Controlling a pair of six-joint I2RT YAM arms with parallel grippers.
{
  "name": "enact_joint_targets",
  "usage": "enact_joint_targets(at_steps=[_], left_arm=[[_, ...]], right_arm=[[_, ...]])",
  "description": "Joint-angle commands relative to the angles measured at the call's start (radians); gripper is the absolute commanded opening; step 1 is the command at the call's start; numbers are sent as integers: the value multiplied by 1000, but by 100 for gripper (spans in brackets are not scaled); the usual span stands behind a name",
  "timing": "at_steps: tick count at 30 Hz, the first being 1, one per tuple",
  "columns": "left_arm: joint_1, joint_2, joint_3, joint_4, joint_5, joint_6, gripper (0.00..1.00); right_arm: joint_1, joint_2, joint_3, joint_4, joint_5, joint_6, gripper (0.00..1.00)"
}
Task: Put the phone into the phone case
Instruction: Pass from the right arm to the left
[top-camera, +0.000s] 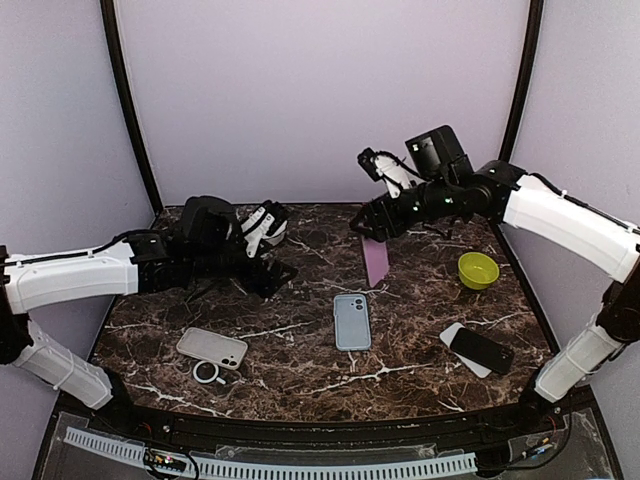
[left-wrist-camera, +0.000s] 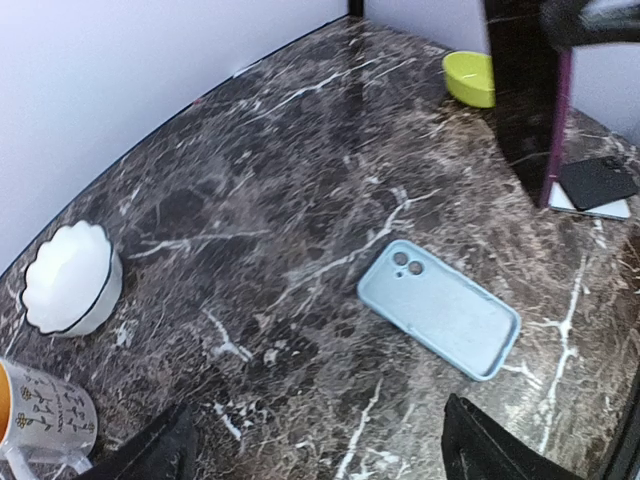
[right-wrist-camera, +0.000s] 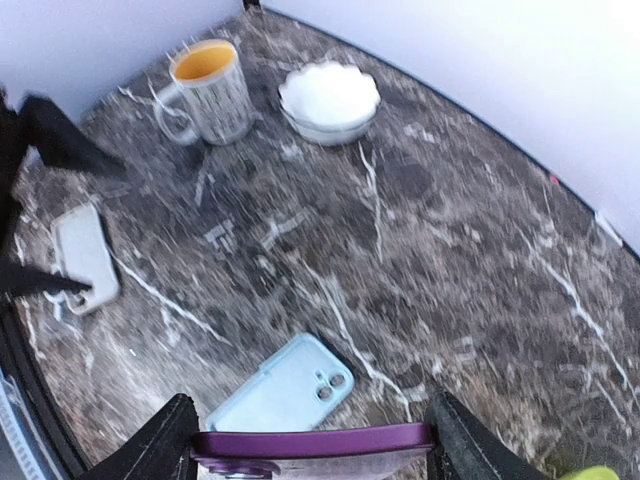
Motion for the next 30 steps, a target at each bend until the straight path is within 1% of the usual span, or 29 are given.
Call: enact_joint_targets(at_steps=[1, 3, 5, 6, 10, 14, 16, 17, 20, 22, 23, 24, 25, 26, 27, 28, 29, 30], left_arm=[[-41, -157, -100, 262, 112, 55, 86], [-63, -186, -170, 414, 74, 54, 86], [-91, -181, -196, 511, 4, 64, 86], [-99, -169, -195, 530, -35, 73, 86], [-143, -68, -113, 529, -126, 85, 87], [-151, 11, -47, 538, -181, 91, 87], [-151, 38, -21, 543, -180, 92, 84], [-151, 49, -6, 545, -175, 87, 81], [-151, 67, 11, 557, -128, 76, 74], [-151, 74, 17, 563, -115, 66, 63], [-151, 75, 18, 564, -114, 61, 52], [-151, 77, 21, 563, -115, 60, 46], [-151, 77, 23, 561, -114, 58, 34], [-151, 78, 26, 558, -109, 58, 30], [-151, 78, 27, 553, -101, 58, 20], [-151, 76, 30, 546, -97, 56, 15], [-151, 76, 32, 542, -89, 53, 6], [-151, 72, 35, 534, -87, 50, 3]], right_arm=[[60, 34, 153, 158, 27, 138, 33], [81, 42, 183, 193, 40, 187, 32], [104, 43, 185, 254, 62, 254, 31], [115, 42, 182, 285, 77, 284, 31], [150, 42, 182, 356, 157, 365, 31], [167, 41, 181, 400, 126, 404, 31], [176, 42, 185, 409, 117, 410, 31], [181, 43, 188, 410, 117, 408, 31], [188, 45, 192, 408, 116, 408, 30], [191, 45, 192, 408, 109, 407, 30], [193, 45, 193, 406, 107, 406, 30], [195, 45, 193, 406, 106, 405, 30], [195, 45, 194, 404, 103, 403, 30], [196, 45, 194, 405, 102, 402, 29], [196, 45, 193, 405, 100, 401, 29], [196, 45, 193, 406, 97, 401, 29], [198, 45, 193, 406, 95, 398, 29], [198, 45, 192, 406, 94, 396, 29]])
